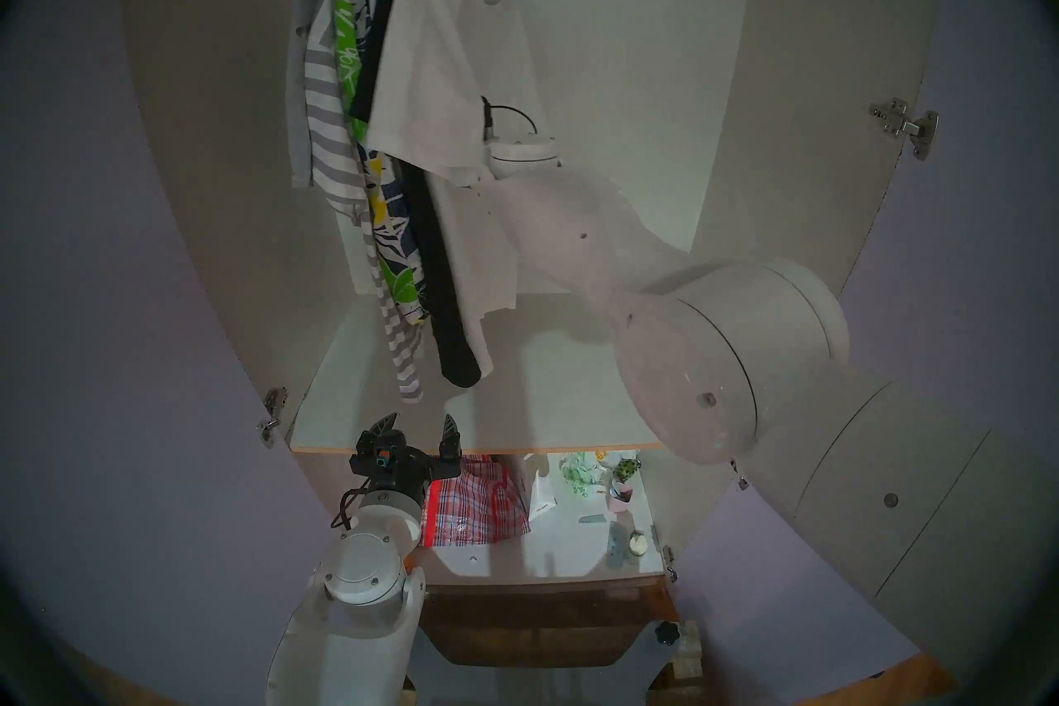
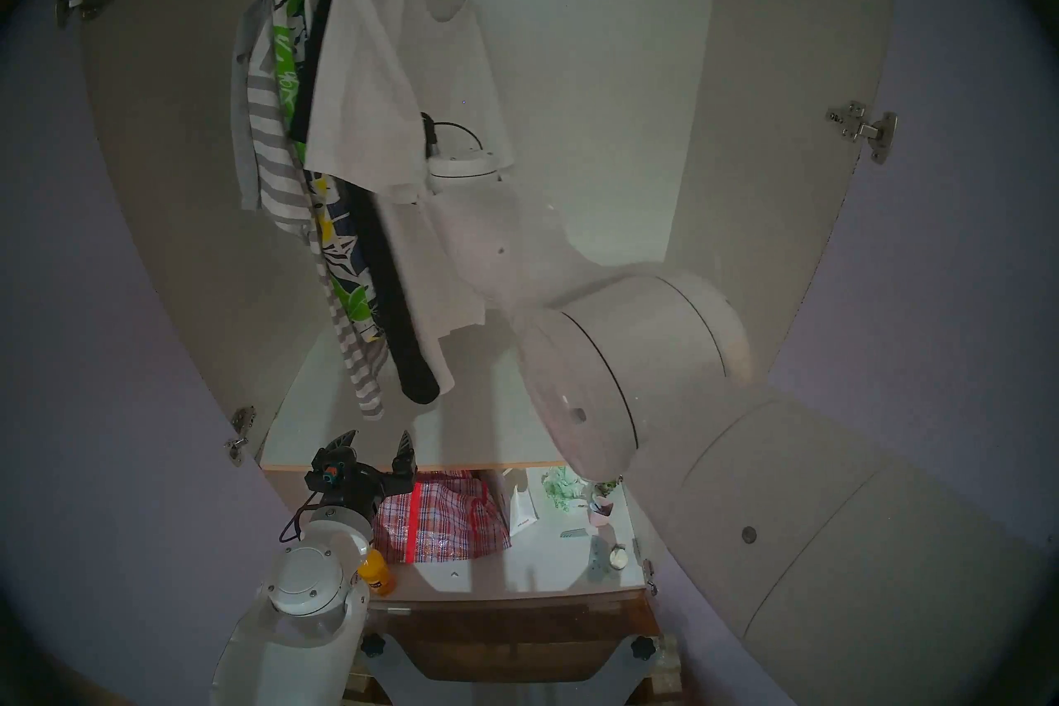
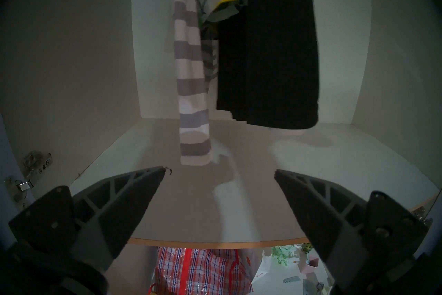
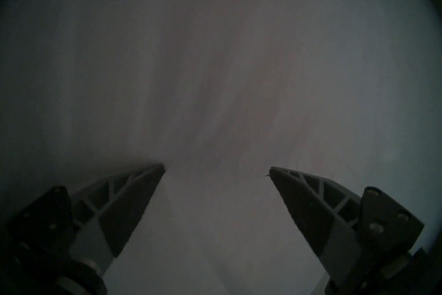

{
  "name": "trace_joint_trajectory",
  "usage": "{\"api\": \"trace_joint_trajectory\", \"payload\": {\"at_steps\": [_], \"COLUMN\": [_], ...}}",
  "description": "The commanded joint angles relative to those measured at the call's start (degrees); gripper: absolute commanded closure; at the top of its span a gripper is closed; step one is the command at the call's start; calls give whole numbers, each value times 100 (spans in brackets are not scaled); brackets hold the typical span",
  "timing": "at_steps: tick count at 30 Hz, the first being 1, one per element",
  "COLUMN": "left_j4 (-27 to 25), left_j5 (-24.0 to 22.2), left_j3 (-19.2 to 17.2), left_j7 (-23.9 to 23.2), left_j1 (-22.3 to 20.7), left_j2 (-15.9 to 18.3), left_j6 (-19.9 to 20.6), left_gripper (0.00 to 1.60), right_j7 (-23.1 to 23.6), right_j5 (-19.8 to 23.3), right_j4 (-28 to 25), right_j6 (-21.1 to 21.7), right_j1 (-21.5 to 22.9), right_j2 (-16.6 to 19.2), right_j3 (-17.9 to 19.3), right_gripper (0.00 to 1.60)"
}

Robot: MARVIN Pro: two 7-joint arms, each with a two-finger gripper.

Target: Move and arrange clothes and pants in the wardrobe

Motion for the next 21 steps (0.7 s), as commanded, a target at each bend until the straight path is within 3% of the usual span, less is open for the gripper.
{"api": "trace_joint_trajectory", "payload": {"at_steps": [1,8,14,17,21], "left_j4": [-130,-137,-190,-240,-270], "left_j5": [1,0,-8,-21,-43], "left_j3": [9,16,25,28,34], "left_j7": [-11,0,-4,-20,-27], "left_j1": [-70,-73,-53,-24,-5], "left_j2": [3,8,27,45,66], "left_j6": [-43,-47,-56,-57,-47], "left_gripper": [0,0,0,0,0], "right_j7": [117,208,563,1084,1508], "right_j5": [20,31,152,274,286], "right_j4": [50,178,190,99,-514], "right_j6": [-206,-368,-648,-1106,-1607], "right_j1": [216,236,201,71,-469], "right_j2": [-234,-228,115,370,645], "right_j3": [-1,26,185,371,504], "right_gripper": [0,0,0,0,0]}}
